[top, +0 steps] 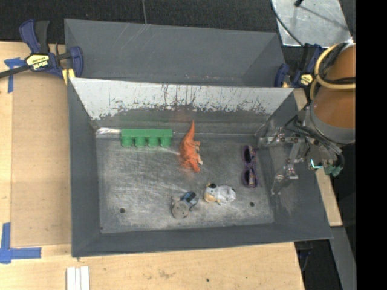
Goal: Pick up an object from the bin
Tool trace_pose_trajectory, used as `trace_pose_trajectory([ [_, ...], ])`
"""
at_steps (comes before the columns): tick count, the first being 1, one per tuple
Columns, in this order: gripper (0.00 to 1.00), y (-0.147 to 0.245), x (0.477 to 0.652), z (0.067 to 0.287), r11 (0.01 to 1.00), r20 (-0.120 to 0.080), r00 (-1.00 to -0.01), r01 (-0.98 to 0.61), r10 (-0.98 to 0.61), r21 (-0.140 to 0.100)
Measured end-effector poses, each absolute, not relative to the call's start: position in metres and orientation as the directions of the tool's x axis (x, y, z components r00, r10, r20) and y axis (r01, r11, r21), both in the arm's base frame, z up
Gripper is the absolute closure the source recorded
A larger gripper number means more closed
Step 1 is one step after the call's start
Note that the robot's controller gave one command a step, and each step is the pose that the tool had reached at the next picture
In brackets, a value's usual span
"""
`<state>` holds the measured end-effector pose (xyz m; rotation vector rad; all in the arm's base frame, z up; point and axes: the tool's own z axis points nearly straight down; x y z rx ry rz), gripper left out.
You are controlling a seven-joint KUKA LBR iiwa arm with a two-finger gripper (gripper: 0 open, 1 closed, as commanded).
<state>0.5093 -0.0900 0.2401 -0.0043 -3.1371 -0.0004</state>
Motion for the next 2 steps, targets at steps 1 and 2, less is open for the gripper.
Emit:
trace_pose_trajectory([
  [1,0.00,-0.090,0.511,0.244,1.000,-0.004,-1.000,0.000,0.000,-0.001],
  [2,0.00,-0.082,0.507,0.197,0.998,-0.009,-0.998,-0.057,-0.057,-0.002],
])
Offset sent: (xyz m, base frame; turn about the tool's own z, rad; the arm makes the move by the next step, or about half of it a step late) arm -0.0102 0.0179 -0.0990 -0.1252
